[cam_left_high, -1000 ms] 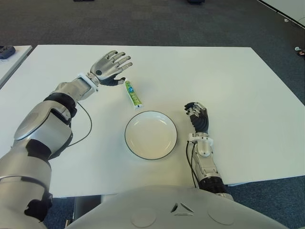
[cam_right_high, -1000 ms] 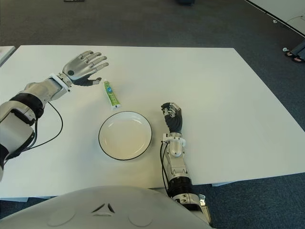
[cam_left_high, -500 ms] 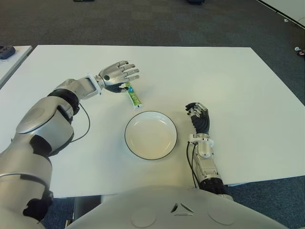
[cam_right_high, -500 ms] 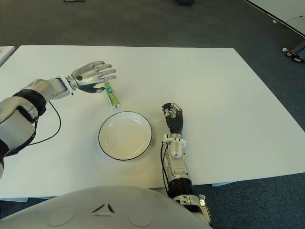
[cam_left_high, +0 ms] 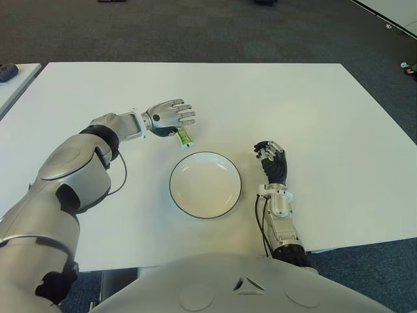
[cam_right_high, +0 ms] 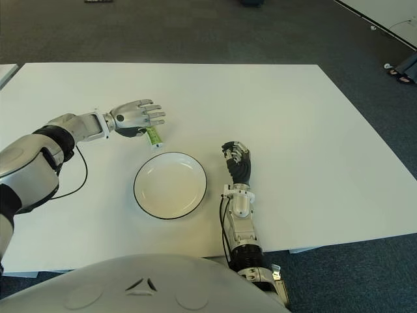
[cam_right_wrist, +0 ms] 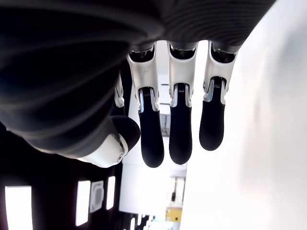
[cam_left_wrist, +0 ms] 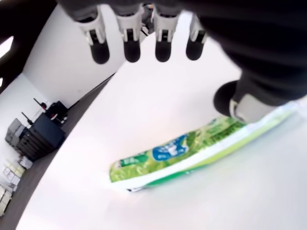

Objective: Put the toothpaste on the table into the plate.

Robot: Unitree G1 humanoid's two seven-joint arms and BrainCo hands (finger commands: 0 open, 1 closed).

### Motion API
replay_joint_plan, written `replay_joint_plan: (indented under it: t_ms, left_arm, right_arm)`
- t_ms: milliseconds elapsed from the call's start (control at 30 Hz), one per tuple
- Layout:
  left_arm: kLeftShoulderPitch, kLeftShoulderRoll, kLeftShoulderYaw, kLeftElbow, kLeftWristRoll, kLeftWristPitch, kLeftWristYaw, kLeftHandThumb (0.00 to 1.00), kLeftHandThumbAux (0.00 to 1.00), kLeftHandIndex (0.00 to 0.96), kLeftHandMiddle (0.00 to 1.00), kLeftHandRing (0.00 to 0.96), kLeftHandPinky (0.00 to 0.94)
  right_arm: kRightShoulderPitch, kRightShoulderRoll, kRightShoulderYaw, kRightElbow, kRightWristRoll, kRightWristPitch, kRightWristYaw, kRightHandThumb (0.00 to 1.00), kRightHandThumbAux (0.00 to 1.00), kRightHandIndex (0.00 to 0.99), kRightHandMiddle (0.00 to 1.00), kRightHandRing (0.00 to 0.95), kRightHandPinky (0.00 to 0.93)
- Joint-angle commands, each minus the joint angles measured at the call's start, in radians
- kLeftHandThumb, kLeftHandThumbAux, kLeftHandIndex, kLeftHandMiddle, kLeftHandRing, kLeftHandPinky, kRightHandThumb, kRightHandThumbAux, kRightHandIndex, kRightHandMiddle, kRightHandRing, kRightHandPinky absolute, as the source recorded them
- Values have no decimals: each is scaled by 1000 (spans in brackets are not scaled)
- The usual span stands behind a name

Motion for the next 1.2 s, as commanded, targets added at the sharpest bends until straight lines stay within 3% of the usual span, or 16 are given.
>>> replay_joint_plan:
  t_ms: [33,300,500,933,1200]
  left_arm:
    - [-16,-16,-27,-1,17,-27,-41,585,546,16,19,16,47]
    - [1,-52,-66,5,33,-27,-57,644,573,44,55,51,92]
    - [6,-89,-96,31,39,-34,-106,627,579,38,52,47,69]
    - [0,-115,-146,52,56,-45,-186,662,563,29,46,41,61]
    - [14,-112,-161,72,58,-24,-222,624,548,16,30,26,55]
  right_arm:
    - [10,9,-2,0,0,-9,-9,705,731,429,480,460,483]
    - [27,13,0,-14,-5,-5,-20,706,730,429,482,462,478]
    - [45,15,0,-30,-5,0,-23,708,730,429,480,464,480]
    - [109,17,-3,-91,8,-7,-16,710,730,429,481,470,476]
    - [146,18,-11,-124,5,14,-18,708,731,429,482,461,457]
